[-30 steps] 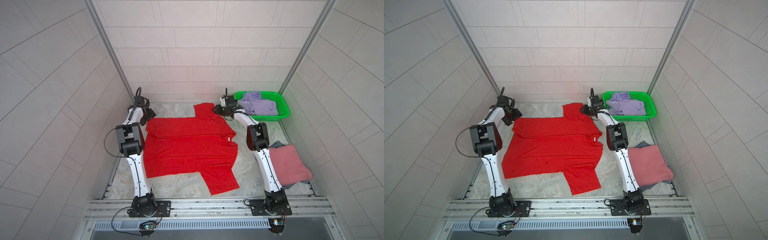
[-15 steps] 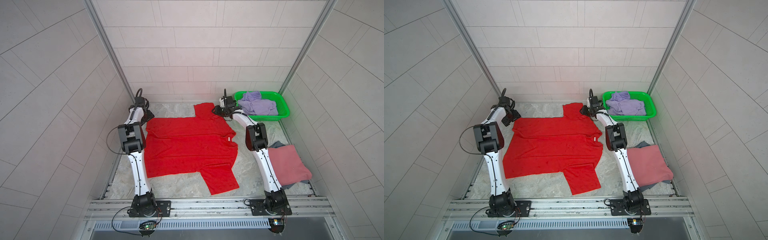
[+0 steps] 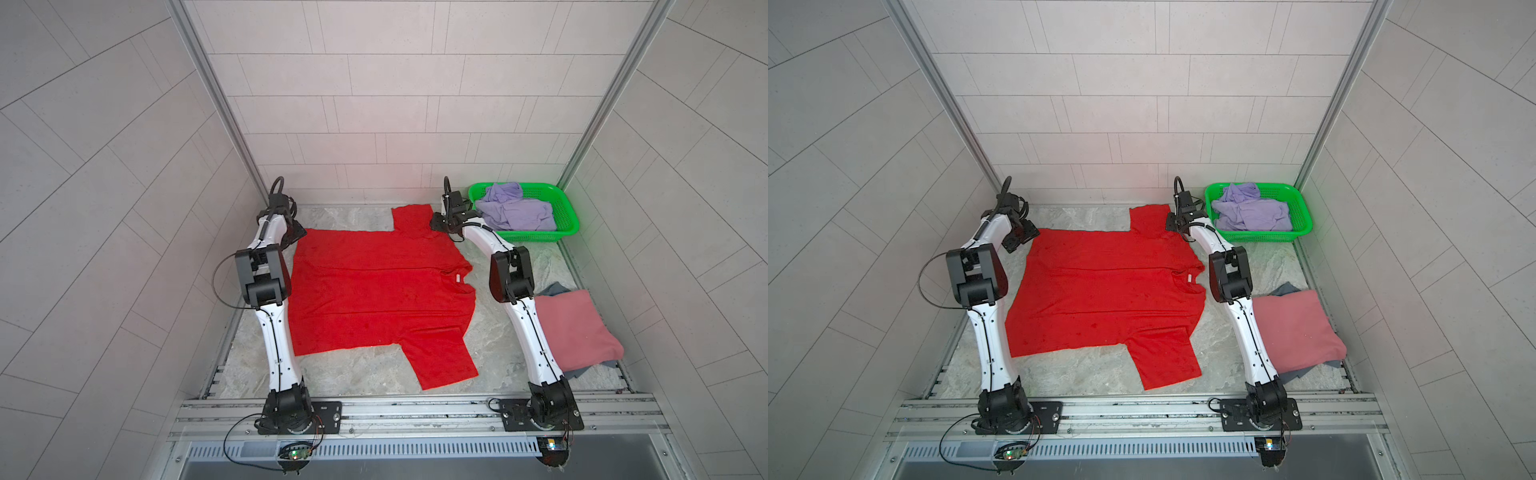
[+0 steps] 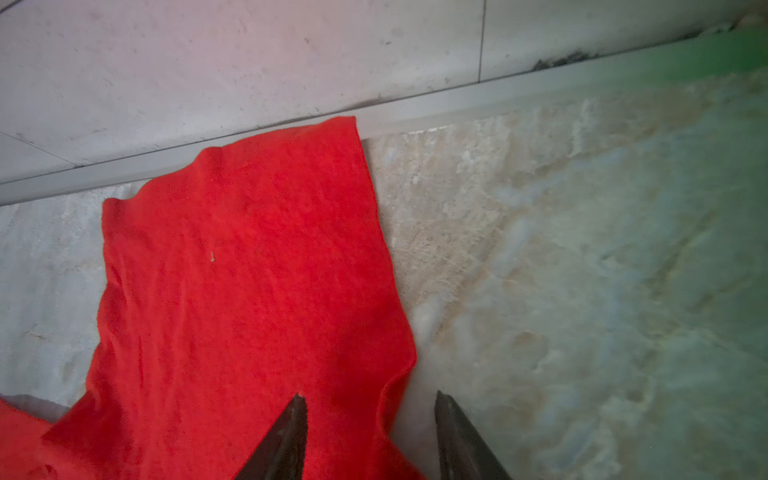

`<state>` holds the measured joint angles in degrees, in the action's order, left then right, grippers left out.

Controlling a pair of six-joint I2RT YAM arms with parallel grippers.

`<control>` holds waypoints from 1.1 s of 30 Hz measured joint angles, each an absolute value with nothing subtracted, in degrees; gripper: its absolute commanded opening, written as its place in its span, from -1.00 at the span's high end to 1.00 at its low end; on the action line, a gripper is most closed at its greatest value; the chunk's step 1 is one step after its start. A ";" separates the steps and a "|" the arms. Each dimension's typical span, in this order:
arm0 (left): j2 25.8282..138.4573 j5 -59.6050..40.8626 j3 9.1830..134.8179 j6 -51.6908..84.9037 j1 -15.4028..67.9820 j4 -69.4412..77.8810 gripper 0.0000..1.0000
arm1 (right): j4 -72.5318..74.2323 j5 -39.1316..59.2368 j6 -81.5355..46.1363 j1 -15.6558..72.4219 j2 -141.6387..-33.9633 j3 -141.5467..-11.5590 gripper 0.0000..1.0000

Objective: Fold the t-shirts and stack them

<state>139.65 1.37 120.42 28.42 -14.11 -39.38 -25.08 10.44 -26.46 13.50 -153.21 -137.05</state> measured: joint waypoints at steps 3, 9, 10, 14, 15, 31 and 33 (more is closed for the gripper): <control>141.01 1.21 122.34 28.45 -14.06 -39.18 -0.59 | -25.98 12.73 -27.68 13.39 -153.23 -137.36 0.28; 143.94 -1.19 124.88 28.97 -13.58 -36.42 -0.59 | -26.26 17.39 -30.24 12.75 -153.29 -137.23 0.49; 144.16 -1.89 125.19 29.15 -13.41 -35.83 -0.59 | -26.17 17.96 -30.63 12.69 -153.29 -137.08 0.53; 145.36 -4.60 126.43 30.44 -13.10 -32.67 -0.59 | -25.50 19.42 -31.92 12.64 -153.29 -136.44 0.63; 145.67 -4.95 126.80 30.70 -12.99 -32.08 -0.59 | -25.39 19.59 -32.05 12.64 -153.29 -136.42 0.65; 150.71 -1.54 134.72 33.67 -8.84 -34.20 0.38 | -25.58 20.56 -33.08 12.21 -153.29 -136.66 1.00; 150.76 -1.23 134.76 34.06 -8.78 -34.50 0.51 | -25.26 20.69 -33.23 12.08 -153.29 -137.05 1.00</control>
<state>150.76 -1.23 134.76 34.06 -8.78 -34.50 -25.26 20.69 -33.23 12.08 -153.29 -137.05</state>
